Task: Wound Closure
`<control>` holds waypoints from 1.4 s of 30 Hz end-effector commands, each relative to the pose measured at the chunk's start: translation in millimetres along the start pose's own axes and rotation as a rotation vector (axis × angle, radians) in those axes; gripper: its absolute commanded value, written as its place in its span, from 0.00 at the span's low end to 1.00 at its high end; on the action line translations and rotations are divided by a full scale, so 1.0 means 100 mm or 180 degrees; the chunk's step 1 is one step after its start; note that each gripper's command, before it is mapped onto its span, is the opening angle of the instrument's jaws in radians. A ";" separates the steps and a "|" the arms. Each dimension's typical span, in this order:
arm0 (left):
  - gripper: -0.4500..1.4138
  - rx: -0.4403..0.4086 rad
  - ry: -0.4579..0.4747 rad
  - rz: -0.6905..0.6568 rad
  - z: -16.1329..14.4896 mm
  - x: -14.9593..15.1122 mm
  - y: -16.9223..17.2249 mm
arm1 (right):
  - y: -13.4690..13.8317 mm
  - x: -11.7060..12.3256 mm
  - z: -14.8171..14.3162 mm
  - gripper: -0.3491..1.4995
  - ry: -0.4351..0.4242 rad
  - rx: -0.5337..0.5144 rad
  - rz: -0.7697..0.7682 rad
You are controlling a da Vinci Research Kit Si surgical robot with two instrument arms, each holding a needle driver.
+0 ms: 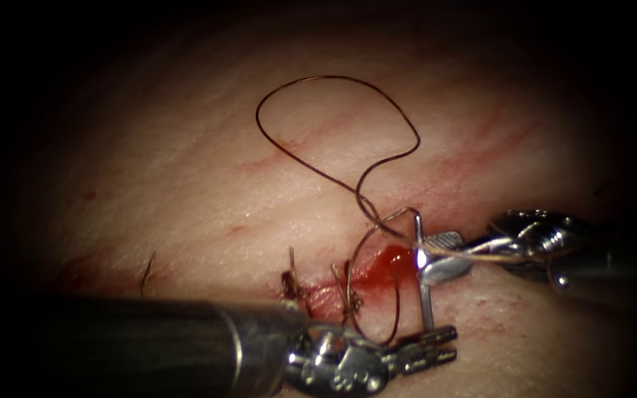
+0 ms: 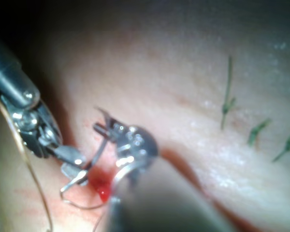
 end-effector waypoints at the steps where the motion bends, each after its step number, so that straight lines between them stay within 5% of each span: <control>1: 0.00 -0.0003 0.0002 -0.0005 0.006 -0.002 0.006 | 0.005 -0.001 0.010 0.81 -0.0025 0.0022 -0.0004; 18: 0.00 -0.0001 -0.0016 0.0011 0.007 0.003 0.009 | 0.010 -0.006 0.021 0.68 -0.0070 0.0089 0.0064; 24: 0.00 0.0005 -0.0024 0.0008 0.008 0.005 0.010 | 0.010 -0.005 0.023 0.39 -0.0048 0.0121 0.0061; 26: 0.00 0.0005 -0.0025 0.0008 0.007 0.006 0.010 | 0.010 -0.005 0.023 0.00 -0.0056 0.0126 0.0060; 38: 0.00 0.0006 -0.0027 -0.0001 0.006 0.010 0.010 | 0.016 0.001 0.016 0.00 0.0116 -0.0016 0.0042; 40: 0.46 -0.0001 -0.0020 -0.0160 0.005 0.011 0.007 | 0.017 0.007 0.009 0.00 0.0158 -0.0048 -0.0099; 42: 0.62 -0.0009 -0.0017 -0.0435 0.003 0.013 0.003 | 0.018 0.015 -0.002 0.00 0.0237 -0.0115 -0.0289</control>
